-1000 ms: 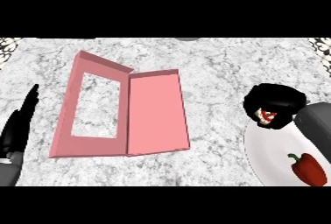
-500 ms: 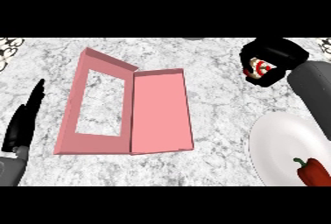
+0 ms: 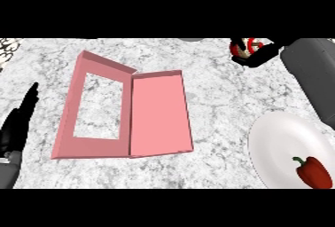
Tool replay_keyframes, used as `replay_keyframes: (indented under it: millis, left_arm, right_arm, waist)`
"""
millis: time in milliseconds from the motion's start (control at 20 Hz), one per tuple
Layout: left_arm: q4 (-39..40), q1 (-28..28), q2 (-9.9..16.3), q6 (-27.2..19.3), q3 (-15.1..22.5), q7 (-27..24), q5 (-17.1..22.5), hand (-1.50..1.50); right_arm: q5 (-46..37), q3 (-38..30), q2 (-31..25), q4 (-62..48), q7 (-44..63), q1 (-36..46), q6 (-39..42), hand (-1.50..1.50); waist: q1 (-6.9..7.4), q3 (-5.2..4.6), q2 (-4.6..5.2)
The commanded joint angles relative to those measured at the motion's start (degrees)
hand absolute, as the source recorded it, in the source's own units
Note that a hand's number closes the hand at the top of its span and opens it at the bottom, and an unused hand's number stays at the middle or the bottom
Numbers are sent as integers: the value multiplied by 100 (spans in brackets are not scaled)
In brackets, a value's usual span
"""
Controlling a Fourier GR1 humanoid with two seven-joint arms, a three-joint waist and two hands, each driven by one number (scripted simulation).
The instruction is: Pick the cupcake from the plate and place it in the cardboard box
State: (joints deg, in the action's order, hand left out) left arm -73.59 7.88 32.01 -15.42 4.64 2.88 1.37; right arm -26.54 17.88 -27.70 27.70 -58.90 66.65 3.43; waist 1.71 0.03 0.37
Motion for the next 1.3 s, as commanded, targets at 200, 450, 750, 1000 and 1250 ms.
replay_keyframes:
  millis: [200, 450, 750, 1000, 1250]
  left_arm:
    - [60, 6, -23, 57, -88, 103, -92, 0]
    - [156, -5, -165, -14, -129, 76, -189, 0]
    - [91, -120, -164, 101, -235, -102, -183, 0]
    - [291, 5, -283, 146, -248, -182, -333, 0]
    - [60, 89, -414, 75, -150, -41, -512, 0]
  right_arm:
    - [488, -206, 796, 324, 814, 812, 1459, 150]
    - [676, -303, 1595, 640, 1789, 808, 1381, 150]
    - [865, -420, 2353, 745, 3184, 1212, 1762, 150]
    - [838, -196, 2745, 756, 3486, 1099, 1569, 150]
    - [1208, 696, 2762, 500, 3614, 1011, 875, 150]
  waist:
    - [-109, -6, -58]
    - [-149, -5, -62]
    - [-113, -6, -67]
    - [-89, -7, -34]
    - [107, -10, 4]
